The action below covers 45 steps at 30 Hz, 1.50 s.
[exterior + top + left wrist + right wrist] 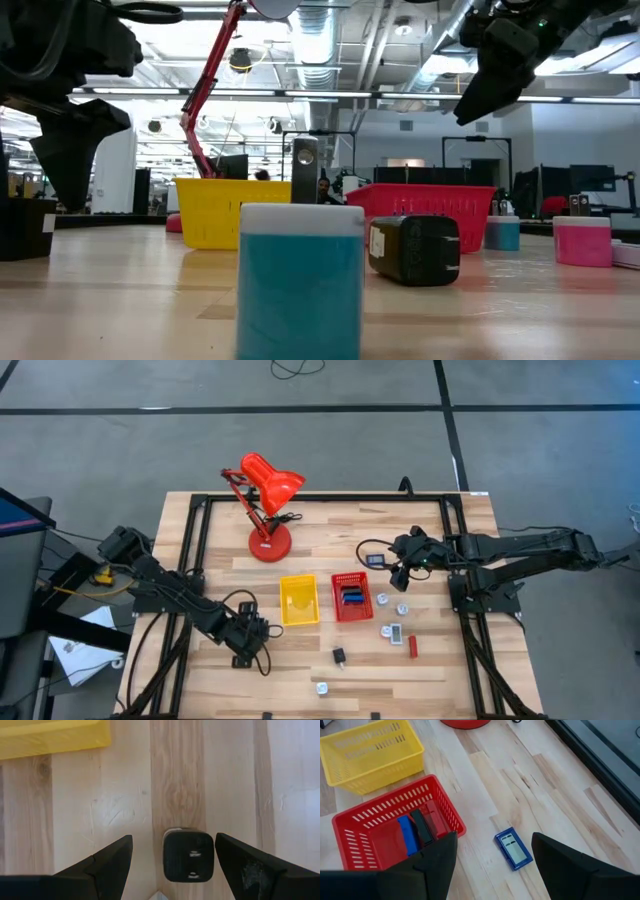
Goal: Pick & Place Office items
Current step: Put the left black charger adapter into the yellow bin
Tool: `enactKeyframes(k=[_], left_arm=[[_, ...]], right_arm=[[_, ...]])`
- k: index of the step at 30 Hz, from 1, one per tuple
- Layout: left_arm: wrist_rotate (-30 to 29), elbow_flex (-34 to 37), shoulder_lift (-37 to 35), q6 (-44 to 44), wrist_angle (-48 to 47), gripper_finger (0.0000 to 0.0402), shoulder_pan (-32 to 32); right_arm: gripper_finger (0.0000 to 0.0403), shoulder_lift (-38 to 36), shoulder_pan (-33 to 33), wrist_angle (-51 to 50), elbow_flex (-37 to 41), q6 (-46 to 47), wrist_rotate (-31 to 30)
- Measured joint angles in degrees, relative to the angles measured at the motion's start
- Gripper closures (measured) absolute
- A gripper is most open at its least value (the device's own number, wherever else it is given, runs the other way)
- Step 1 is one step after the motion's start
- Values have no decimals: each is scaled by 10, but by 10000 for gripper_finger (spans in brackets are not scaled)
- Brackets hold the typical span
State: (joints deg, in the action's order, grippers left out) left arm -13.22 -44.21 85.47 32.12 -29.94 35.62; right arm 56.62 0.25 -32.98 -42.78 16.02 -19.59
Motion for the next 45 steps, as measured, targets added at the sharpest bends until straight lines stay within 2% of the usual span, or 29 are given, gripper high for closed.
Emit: enactKeyframes(k=[12, 15, 23, 26, 30, 33, 37, 40, 45], left_arm=[[0, 0, 0, -1, -42, 129, -1], [0, 0, 0, -1, -42, 150, -1], [0, 0, 0, -3, -41, 237, -1], [-1, 0, 0, -3, -41, 254, -1], [-1, 0, 0, -5, -40, 244, -1], [-1, 0, 0, -47, -32, 236, -6], [2, -7, -20, -94, -23, 252, -29], [8, -16, -61, -93, -25, 258, -59], [-10, -20, -135, -98, 30, 248, -126]], right_arm=[[154, 0, 0, 0, 0, 0, 0], [154, 0, 0, 0, 0, 0, 0], [154, 0, 0, 0, 0, 0, 0], [154, 0, 0, 0, 0, 0, 0], [154, 0, 0, 0, 0, 0, 0], [154, 0, 0, 0, 0, 0, 0], [154, 0, 0, 0, 0, 0, 0], [154, 0, 1, 0, 0, 0, 0], [154, 0, 0, 0, -1, 0, 0]])
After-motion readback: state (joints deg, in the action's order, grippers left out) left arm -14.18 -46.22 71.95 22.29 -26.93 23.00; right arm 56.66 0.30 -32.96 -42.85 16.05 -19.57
